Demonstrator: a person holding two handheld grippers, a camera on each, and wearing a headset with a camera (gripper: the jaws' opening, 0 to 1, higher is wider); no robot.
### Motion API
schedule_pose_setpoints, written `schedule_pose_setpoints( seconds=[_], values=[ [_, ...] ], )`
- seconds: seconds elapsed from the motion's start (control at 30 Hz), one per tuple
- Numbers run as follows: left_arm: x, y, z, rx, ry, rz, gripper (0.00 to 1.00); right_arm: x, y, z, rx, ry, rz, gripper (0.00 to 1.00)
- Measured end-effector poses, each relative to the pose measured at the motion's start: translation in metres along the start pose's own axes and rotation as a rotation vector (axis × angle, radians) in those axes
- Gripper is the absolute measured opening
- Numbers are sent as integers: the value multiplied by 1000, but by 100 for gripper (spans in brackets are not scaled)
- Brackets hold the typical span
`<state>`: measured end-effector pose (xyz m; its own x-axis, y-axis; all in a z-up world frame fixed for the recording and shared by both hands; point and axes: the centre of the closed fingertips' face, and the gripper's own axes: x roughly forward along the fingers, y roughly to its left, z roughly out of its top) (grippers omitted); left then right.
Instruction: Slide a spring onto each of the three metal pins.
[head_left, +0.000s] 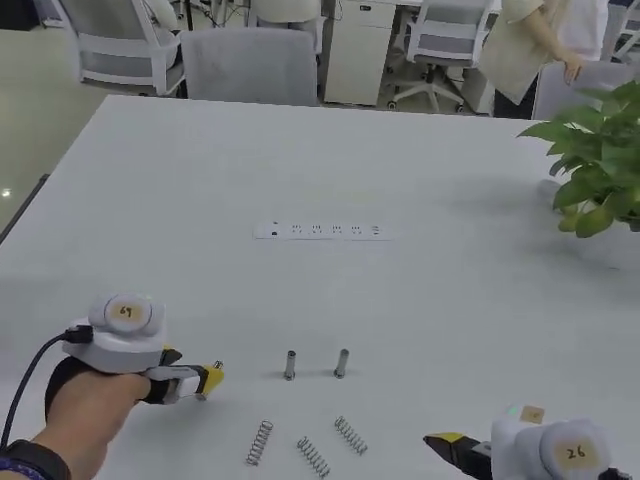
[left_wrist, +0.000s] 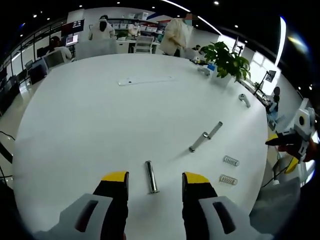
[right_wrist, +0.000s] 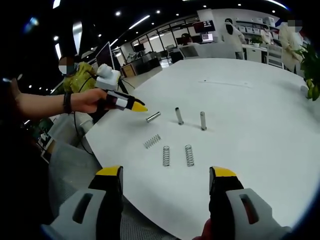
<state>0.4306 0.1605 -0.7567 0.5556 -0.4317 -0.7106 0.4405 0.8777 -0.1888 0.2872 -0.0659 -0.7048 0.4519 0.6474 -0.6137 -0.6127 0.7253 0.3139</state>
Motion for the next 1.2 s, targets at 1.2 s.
schedule_pose_setpoints(
  seconds=[1.2],
  values=[
    [37, 4, -32, -34, 154, -4, 14, 0, -5, -5, 25, 6, -10, 68]
  ],
)
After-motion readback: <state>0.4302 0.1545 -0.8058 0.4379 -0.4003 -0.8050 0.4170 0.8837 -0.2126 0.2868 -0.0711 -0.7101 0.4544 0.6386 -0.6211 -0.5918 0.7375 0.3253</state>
